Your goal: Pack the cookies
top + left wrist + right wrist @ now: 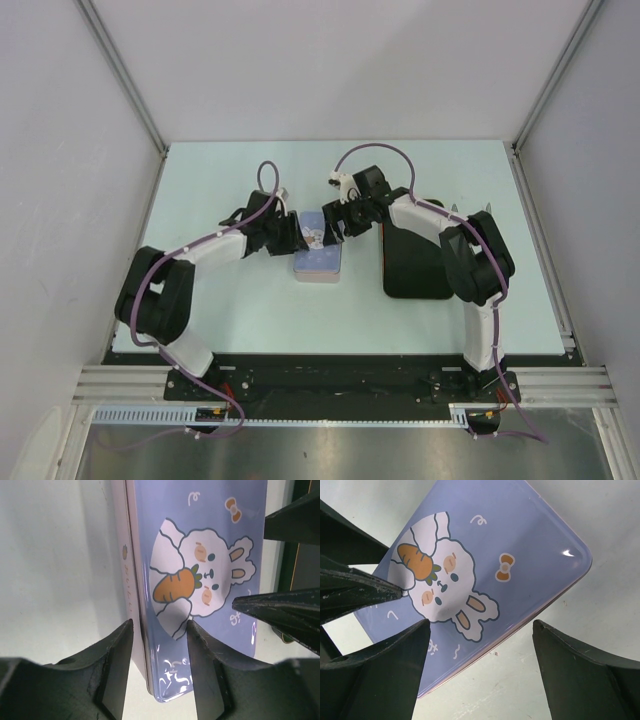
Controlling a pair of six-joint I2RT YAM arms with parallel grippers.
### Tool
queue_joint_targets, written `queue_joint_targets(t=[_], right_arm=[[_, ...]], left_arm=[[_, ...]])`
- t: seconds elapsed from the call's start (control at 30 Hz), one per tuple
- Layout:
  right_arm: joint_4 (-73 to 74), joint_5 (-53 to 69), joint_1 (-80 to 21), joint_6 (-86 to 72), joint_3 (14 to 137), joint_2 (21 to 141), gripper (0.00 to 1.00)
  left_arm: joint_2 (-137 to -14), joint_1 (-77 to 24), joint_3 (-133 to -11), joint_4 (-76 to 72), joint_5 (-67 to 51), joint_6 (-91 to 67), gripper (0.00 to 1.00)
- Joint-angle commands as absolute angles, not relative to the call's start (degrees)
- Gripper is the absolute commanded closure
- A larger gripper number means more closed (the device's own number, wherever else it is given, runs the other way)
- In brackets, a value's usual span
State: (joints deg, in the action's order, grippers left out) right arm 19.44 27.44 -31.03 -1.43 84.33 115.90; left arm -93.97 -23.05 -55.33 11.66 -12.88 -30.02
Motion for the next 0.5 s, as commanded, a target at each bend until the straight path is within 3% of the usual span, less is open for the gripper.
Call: queue_joint_targets(t=[0.0, 0.47], right_arm=[[20.04, 27.95, -31.46, -0.27, 84.29, 114.17, 0.13], [21.44, 28.3, -31.55, -0.18, 81.21, 113.38, 0.15]], left_arm=[[-90.35, -24.08, -53.88, 10.2, -14.33, -30.41, 0.47], [-88.42, -25.57, -51.77, 7.91, -14.85, -30.32, 0.4]])
